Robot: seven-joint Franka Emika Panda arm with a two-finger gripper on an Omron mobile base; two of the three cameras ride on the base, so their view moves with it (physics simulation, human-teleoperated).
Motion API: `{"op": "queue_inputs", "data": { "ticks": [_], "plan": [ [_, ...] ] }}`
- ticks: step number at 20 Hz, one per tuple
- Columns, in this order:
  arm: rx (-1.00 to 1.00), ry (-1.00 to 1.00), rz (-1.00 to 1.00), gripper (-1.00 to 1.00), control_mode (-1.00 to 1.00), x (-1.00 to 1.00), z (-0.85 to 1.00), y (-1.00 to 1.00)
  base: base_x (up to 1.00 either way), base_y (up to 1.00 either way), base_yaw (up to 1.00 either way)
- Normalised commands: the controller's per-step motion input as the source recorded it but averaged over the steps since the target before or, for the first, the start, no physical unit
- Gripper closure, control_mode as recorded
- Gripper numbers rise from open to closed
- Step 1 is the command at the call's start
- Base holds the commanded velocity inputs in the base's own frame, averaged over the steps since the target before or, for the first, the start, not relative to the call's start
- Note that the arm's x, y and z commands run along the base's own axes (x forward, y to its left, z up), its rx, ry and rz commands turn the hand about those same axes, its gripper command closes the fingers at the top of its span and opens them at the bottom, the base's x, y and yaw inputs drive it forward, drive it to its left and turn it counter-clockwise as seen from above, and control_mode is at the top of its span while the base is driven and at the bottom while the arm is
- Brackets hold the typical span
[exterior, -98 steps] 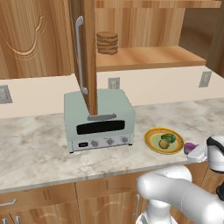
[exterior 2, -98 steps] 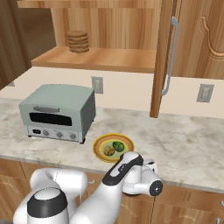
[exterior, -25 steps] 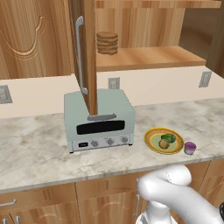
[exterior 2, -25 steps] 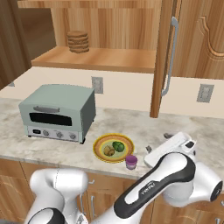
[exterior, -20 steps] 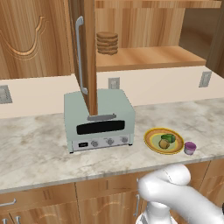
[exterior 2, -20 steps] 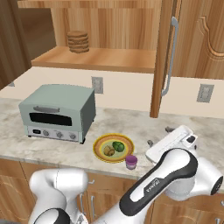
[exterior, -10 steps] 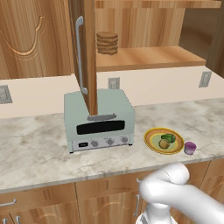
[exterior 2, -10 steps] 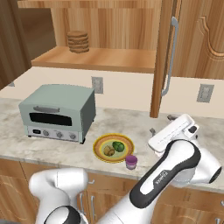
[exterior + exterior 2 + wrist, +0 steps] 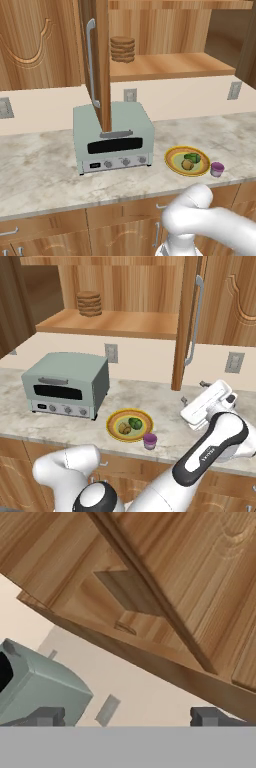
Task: Pick the avocado and bread from the counter and place them on the plate. Then pick the jam from the cabinet and place it next to the plate. Lastly close the cabinet door.
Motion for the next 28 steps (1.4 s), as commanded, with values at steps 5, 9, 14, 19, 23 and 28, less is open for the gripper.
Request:
{"op": "queue_inputs", "data": {
  "ticks": [5, 9, 14, 19, 23, 28],
  "plan": [
    [-0.02, -0.19, 0.09, -1.00, -1.00, 0.00, 0.31, -0.23, 0.00, 0.00, 0.00],
    [-0.07, -0.18, 0.05, -1.00, -1.00, 0.00, 0.33, -0.01, 0.00, 0.00, 0.00],
    [-0.11, -0.11, 0.00, -1.00, -1.00, 0.03, 0.28, 0.09, 0.00, 0.00, 0.00],
    [-0.14, -0.02, 0.00, -1.00, -1.00, 0.24, 0.15, 0.16, 0.00, 0.00, 0.00],
    [-0.09, 0.00, 0.00, -1.00, -1.00, 0.26, 0.29, 0.04, 0.00, 0.00, 0.00],
    [-0.02, 0.00, 0.00, -1.00, -1.00, 0.18, 0.34, 0.00, 0.00, 0.00, 0.00]
  ]
}}
